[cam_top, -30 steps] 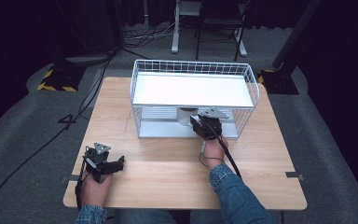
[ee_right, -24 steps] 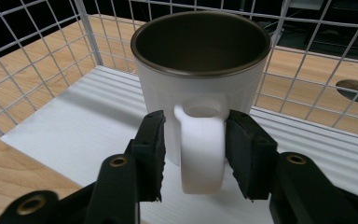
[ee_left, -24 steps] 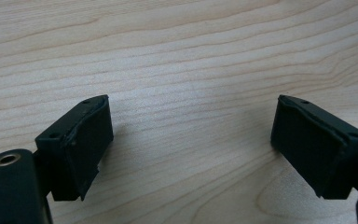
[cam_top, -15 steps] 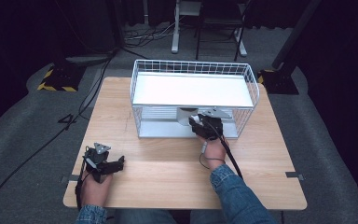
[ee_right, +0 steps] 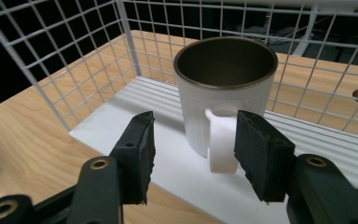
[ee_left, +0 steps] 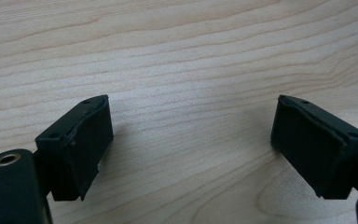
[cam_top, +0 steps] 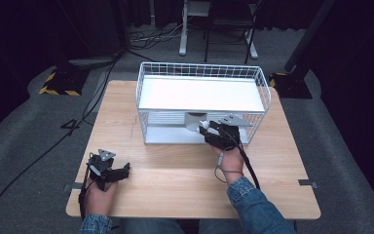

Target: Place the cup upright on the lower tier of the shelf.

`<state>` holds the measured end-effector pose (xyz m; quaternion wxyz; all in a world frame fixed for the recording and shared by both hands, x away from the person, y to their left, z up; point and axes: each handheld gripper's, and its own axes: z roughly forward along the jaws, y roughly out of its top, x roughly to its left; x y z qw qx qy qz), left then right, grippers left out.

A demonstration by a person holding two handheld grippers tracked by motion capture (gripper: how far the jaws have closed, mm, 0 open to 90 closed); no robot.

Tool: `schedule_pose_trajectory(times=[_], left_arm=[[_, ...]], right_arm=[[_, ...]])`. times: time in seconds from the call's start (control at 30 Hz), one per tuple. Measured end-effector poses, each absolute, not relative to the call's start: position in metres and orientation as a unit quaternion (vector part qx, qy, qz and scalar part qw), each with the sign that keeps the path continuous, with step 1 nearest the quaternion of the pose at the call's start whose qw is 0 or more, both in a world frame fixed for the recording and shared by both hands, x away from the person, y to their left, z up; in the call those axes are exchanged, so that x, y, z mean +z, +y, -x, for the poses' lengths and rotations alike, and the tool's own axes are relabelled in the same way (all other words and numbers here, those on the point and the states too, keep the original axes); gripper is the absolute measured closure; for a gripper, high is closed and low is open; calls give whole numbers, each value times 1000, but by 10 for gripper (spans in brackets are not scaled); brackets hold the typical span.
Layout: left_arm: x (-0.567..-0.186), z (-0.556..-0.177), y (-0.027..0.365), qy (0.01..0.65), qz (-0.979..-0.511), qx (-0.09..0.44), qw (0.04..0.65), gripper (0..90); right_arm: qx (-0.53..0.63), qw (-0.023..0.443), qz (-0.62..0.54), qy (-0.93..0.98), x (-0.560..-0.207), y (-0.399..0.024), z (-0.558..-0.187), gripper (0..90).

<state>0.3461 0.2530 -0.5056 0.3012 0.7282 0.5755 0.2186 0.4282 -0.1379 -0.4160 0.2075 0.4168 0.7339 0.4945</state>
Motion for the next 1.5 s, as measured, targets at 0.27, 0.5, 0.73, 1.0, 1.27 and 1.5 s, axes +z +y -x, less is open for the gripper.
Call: schedule_pose_trajectory(times=[0.27, 0.5, 0.73, 1.0, 1.27, 1.5], left_arm=[[-506, -346, 253, 575, -728, 219, 301, 130], [-506, -346, 253, 575, -728, 219, 301, 130], [-506, -346, 253, 575, -728, 220, 301, 131], [-506, -346, 253, 576, -728, 219, 301, 130], [-506, -346, 253, 575, -728, 220, 301, 131], [-506, -346, 253, 575, -729, 219, 301, 130]], right_arm=[[500, 211, -391, 743, -395, -162, -403, 429], [492, 226, -379, 750, -390, -185, -386, 398], [485, 197, -392, 756, -388, -209, -375, 292], [471, 183, -407, 761, -395, -236, -369, 168], [447, 181, -403, 778, -408, -271, -367, 151], [431, 174, -418, 781, -426, -298, -364, 154]])
